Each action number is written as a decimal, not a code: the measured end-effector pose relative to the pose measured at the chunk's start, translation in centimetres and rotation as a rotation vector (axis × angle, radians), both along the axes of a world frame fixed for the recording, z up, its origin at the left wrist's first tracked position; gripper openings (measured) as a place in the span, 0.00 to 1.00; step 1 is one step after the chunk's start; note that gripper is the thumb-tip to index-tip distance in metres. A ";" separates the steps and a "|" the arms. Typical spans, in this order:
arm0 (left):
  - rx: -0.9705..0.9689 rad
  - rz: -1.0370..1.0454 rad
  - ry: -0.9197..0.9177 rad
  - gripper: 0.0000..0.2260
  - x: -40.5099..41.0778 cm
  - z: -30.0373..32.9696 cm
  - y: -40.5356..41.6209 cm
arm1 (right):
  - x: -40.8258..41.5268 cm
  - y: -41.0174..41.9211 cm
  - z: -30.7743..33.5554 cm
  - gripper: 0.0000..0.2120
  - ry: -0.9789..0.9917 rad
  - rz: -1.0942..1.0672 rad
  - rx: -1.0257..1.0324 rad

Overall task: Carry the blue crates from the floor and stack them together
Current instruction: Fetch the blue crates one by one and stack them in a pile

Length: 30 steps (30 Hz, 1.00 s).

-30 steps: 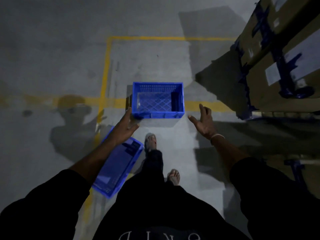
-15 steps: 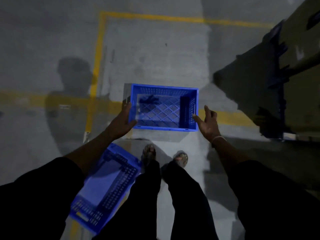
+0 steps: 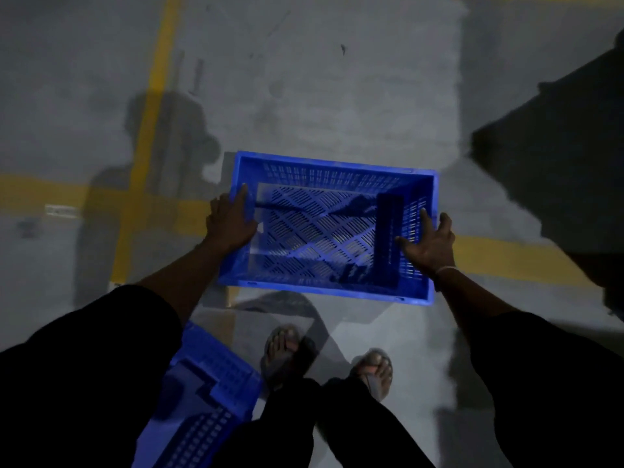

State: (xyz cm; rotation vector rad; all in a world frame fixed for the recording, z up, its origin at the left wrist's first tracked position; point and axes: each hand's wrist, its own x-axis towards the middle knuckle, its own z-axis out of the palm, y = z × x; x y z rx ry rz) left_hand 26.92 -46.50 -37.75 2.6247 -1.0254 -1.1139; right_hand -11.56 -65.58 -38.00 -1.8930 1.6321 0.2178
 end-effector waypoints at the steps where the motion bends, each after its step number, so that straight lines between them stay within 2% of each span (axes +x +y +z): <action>1: 0.004 0.016 0.006 0.43 0.0 -1.0 -0.3 | 0.0 -0.4 -1.3 0.43 0.013 0.006 0.008; 5: -0.039 0.134 -0.002 0.35 -0.4 -4.6 -1.1 | 0.2 -1.8 -4.6 0.41 0.062 -0.016 0.012; 9: 0.025 0.179 -0.038 0.34 -0.1 -6.1 -1.0 | 0.0 -2.1 -5.2 0.40 0.059 -0.048 -0.003; 13: 0.033 0.137 -0.067 0.34 -0.5 -3.3 -1.0 | -1.2 -1.6 -3.0 0.38 0.041 -0.066 -0.031; 20: -0.041 0.000 -0.064 0.36 -1.3 8.2 -1.1 | -3.6 -0.1 8.9 0.38 0.029 -0.159 -0.028; 24: -0.078 -0.047 -0.060 0.29 -1.7 17.9 -1.1 | -5.3 1.7 18.1 0.38 0.024 -0.188 -0.050; 30: -0.086 -0.296 -0.157 0.36 -2.9 33.5 -1.1 | -8.2 5.1 32.7 0.38 -0.015 -0.210 -0.051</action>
